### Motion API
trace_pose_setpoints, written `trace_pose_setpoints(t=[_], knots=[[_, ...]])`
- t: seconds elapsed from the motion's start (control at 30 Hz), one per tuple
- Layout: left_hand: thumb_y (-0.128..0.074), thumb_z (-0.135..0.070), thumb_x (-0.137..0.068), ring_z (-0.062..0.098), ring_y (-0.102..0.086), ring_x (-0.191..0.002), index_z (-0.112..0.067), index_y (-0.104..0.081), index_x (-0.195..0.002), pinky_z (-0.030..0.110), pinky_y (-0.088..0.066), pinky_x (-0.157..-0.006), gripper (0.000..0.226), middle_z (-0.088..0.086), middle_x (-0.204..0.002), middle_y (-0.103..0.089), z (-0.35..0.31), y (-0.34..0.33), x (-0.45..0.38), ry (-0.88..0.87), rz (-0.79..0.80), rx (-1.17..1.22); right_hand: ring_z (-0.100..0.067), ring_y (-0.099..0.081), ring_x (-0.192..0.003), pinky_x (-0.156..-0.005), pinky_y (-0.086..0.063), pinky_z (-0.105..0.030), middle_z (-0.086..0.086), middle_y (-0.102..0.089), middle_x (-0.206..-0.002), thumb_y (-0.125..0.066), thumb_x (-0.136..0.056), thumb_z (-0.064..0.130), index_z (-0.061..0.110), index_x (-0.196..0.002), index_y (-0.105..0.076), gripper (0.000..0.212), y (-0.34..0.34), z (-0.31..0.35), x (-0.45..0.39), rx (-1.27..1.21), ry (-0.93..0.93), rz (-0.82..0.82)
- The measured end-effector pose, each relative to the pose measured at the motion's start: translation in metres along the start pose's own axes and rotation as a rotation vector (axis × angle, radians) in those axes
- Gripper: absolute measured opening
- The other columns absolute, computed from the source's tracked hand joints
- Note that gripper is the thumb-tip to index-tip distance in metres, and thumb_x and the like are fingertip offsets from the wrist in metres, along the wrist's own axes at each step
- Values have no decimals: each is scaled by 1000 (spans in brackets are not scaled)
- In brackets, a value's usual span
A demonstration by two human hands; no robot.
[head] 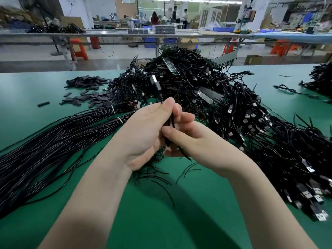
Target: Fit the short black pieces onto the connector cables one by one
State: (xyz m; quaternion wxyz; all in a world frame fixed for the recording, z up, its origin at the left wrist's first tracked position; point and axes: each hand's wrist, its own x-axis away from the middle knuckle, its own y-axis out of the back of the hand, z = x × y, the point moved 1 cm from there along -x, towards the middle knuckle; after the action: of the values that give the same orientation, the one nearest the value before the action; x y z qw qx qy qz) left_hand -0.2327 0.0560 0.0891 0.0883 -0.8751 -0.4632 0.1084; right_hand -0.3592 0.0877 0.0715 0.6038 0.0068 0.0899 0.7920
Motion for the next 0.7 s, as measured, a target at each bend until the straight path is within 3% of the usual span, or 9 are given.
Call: trace_pose_setpoints(t=[0.1,0.17,0.23,0.3,0.43,0.5,0.57,0.63,0.7], knots=[[-45,-34,-101,17,-62,-74,-24,-65,-67,36,-51,-68,40,2,-75,-67,2,4,-1,-37,-121,-281,-23,-67,-77,-89,-54,-48,-6,-54,-85,-49,-99,26,1,-105,-51,26,-1,-2,-3,152,-2,-35],[-46,-34,-101,16,-59,-74,-28,-67,-65,41,-50,-79,43,0,-75,-68,3,6,-2,-71,-196,-447,-23,-70,-79,-87,-53,-51,-4,-50,-84,-46,-100,27,1,-114,-49,29,-2,-3,-4,226,4,-49],[-47,-39,-101,9,-57,-69,-32,-68,-66,36,-49,-75,41,-7,-71,-67,6,10,-5,-107,-290,-619,-22,-69,-73,-83,-56,-48,-5,-51,-81,-44,-102,27,3,-123,-46,32,-4,-5,-6,258,7,-73],[-47,-43,-100,6,-53,-62,-33,-66,-69,31,-44,-66,37,-11,-62,-61,10,12,-9,-116,-360,-703,-19,-58,-60,-68,-56,-39,-6,-51,-72,-41,-102,27,10,-120,-48,26,-9,-9,-9,340,44,-103],[-48,-44,-98,26,-55,-67,-17,-68,-73,39,-47,-70,41,10,-68,-63,29,16,-19,-50,-415,-741,-15,-38,-57,-51,-34,-31,-3,-46,-72,-35,-103,30,14,-114,-48,24,-13,-25,-18,561,26,-166],[-51,-47,-95,23,-51,-61,-3,-69,-80,36,-43,-64,50,8,-65,-63,38,22,-23,30,-439,-730,-16,-44,-63,-53,-36,-21,1,-46,-74,-31,-104,32,25,-103,-48,18,-10,-35,-21,704,-49,-186],[-55,-48,-93,10,-60,-61,-8,-73,-76,29,-47,-64,47,-7,-64,-70,45,33,-22,58,-457,-792,-22,-48,-69,-61,-40,-29,-2,-47,-77,-29,-105,29,28,-87,-44,24,-5,-45,-22,828,-123,-171],[-56,-44,-94,2,-65,-68,-22,-76,-85,24,-50,-68,32,-11,-73,-73,47,44,-19,-5,-483,-921,-18,-46,-60,-56,-38,-30,-1,-46,-72,-28,-105,31,18,-91,-52,31,5,-57,-24,714,-213,-231],[-57,-32,-95,-5,-61,-78,-24,-70,-112,20,-49,-76,23,-12,-92,-69,40,50,-13,-199,-508,-1098,-12,-35,-48,-46,-31,-25,3,-39,-64,-29,-105,34,16,-89,-55,35,15,-66,-23,398,-293,-261]])
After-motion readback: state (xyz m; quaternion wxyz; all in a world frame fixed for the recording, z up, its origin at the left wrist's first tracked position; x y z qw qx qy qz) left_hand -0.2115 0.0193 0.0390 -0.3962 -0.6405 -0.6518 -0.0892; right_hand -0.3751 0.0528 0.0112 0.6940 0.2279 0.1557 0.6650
